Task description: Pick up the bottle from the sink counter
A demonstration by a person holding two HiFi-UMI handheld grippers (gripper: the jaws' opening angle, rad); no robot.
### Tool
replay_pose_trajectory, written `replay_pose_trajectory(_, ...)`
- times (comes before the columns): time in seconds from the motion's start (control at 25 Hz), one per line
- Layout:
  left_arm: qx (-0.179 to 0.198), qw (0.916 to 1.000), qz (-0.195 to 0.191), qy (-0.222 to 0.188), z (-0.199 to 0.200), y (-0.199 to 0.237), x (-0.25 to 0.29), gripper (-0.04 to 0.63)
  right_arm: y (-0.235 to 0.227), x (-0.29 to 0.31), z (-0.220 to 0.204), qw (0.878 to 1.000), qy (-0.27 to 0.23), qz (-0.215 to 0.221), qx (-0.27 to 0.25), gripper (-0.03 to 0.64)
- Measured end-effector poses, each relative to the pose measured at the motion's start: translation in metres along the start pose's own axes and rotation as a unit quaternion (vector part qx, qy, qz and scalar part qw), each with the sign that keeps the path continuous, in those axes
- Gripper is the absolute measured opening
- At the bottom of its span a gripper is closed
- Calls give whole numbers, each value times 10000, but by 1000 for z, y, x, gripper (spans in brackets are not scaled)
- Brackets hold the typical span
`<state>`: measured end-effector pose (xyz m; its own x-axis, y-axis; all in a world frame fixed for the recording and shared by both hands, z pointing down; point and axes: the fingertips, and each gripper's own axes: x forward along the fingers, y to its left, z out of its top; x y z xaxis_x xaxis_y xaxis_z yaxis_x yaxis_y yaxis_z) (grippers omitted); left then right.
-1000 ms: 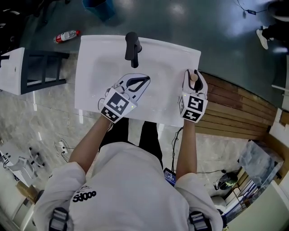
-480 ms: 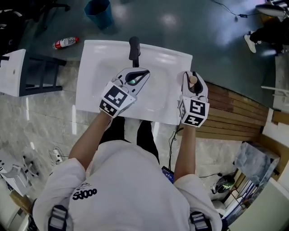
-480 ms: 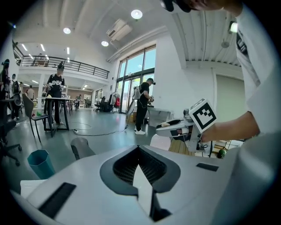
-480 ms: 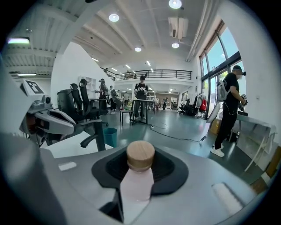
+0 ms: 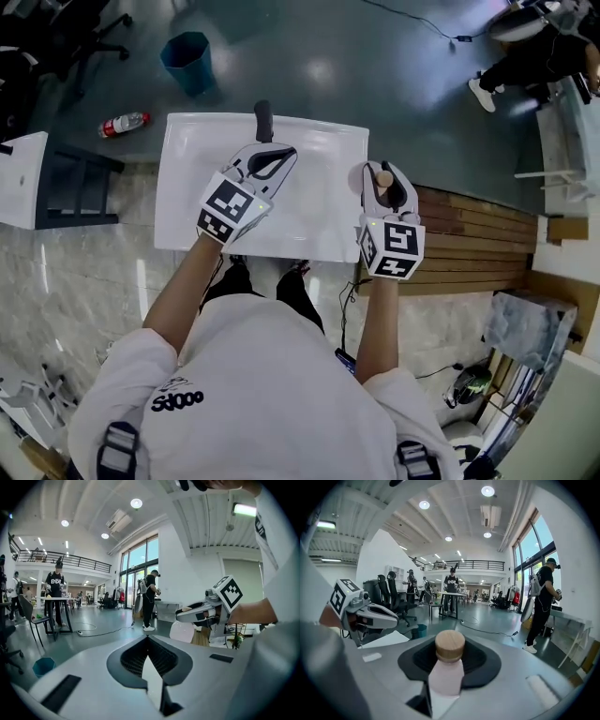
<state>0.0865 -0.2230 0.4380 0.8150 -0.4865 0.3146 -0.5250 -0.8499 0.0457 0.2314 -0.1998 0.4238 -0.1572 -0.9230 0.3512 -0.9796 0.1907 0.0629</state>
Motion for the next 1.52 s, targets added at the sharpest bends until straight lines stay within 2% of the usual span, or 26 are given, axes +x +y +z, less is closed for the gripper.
replay_pose_trajectory(0.28,185,9990,-246,-323,35,-8,-3,5,4,-27,26,9998,-185,-111,22,131)
replay_pose_trajectory(0.44,339,9984,-366,-274,43,-14,-8,5,7,-43,36,9995,-251,-82,176,132)
replay_pose_trajectory(0.6,431,9970,-437,-467,58,-18,-5,5,7,-54,46,9994,-307,-103,139,132)
replay_pose_trajectory(0.8,661,9949,-571,-495,70,-24,-4,5,5,-67,58,9989,-402,-197,144,132)
replay_pose_trajectory(1.04,694,9928,-731,-642,86,-29,-5,5,-2,-82,73,9972,-588,-416,209,130)
replay_pose_trajectory(1.52,758,9905,-930,-678,93,-43,6,5,-11,-92,75,9968,-619,-470,165,130)
